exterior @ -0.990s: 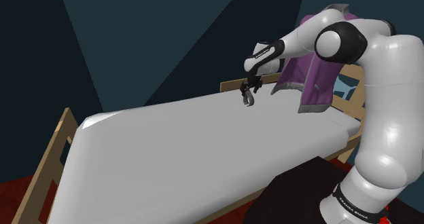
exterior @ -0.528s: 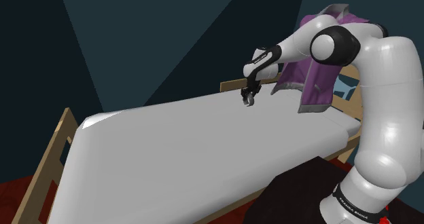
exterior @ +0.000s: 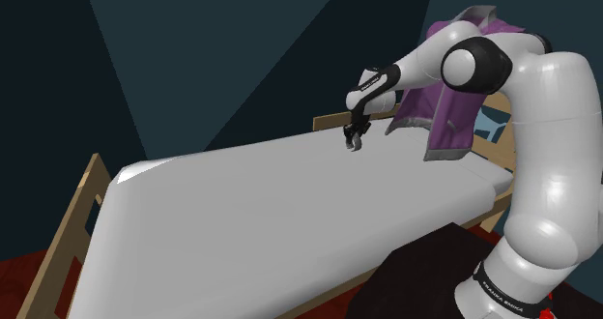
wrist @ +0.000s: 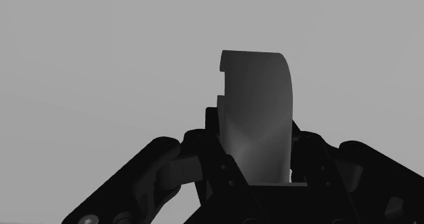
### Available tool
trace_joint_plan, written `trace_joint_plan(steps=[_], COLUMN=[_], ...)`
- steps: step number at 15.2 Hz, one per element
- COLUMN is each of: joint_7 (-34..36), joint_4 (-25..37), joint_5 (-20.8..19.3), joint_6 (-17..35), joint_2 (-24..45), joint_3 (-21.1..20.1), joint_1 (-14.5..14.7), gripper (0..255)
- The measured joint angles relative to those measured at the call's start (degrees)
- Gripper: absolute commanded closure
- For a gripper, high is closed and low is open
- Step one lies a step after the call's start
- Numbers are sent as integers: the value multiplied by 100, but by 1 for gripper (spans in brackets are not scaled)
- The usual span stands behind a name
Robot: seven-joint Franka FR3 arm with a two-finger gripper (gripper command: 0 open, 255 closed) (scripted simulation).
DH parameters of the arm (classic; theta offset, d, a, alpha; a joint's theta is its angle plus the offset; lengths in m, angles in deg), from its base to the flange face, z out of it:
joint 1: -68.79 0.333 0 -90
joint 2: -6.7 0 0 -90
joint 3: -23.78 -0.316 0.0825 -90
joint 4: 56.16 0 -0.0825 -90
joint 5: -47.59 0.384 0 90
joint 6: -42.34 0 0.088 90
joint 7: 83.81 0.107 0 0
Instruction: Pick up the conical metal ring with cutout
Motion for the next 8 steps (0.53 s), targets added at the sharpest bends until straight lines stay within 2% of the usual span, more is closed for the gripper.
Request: trace_joint_plan(steps=[8], joint_7=[52], joint_4=[90], joint_5=[-70], joint_6=[-359], joint_2=[-266], joint_3=[45], joint_1=[37], gripper=[255])
